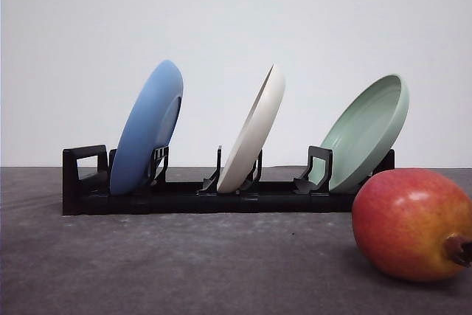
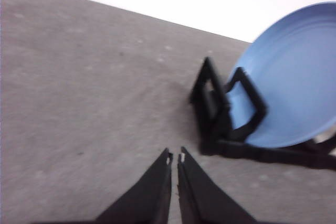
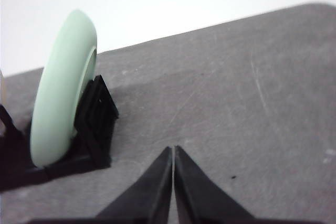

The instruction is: Place pomegranate in white plate

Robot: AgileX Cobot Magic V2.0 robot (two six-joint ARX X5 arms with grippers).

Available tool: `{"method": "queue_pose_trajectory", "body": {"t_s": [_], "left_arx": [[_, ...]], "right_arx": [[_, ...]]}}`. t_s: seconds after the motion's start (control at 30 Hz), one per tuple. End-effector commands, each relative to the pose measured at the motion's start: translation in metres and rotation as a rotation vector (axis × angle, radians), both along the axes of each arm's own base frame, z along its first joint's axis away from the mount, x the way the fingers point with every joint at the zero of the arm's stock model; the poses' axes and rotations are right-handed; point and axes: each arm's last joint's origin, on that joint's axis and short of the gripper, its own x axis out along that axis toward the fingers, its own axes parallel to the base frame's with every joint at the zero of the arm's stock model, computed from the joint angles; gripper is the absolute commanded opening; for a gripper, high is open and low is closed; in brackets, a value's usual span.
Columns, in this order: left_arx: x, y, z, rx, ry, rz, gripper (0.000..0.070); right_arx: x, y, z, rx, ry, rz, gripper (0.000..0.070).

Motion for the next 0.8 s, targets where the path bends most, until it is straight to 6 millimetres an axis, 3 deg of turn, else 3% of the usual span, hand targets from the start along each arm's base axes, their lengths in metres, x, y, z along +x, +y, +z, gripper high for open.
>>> {"method": "queue_pose_trajectory", "body": {"t_s": [0.0, 0.27, 0.47, 0.63, 0.77], "left_arx": [[-0.003, -0.001, 0.021, -0.045, -0.053, -0.016, 0.0003], [-0.007, -0.006, 0.093, -0.091, -0.020, -0.152, 0.0003], [0.001, -0.013, 0.147, -0.093, 0.073, -0.375, 0.0003], [0.014, -0.021, 0.174, -0.065, 0.142, -0.618, 0.0003], [0.021, -0.024, 0.185, -0.025, 0.128, -0.756, 0.0001]], "right_arx": [[-0.003, 0.000, 0.018, 0.110, -0.047, -0.009, 0.0000], [-0.013, 0.004, 0.090, 0.170, -0.027, 0.098, 0.0000], [-0.013, 0.010, 0.143, 0.053, 0.070, 0.317, 0.0000], [-0.011, 0.014, 0.175, -0.060, 0.113, 0.534, 0.0000], [-0.008, 0.018, 0.191, -0.087, 0.083, 0.686, 0.0000]]}}
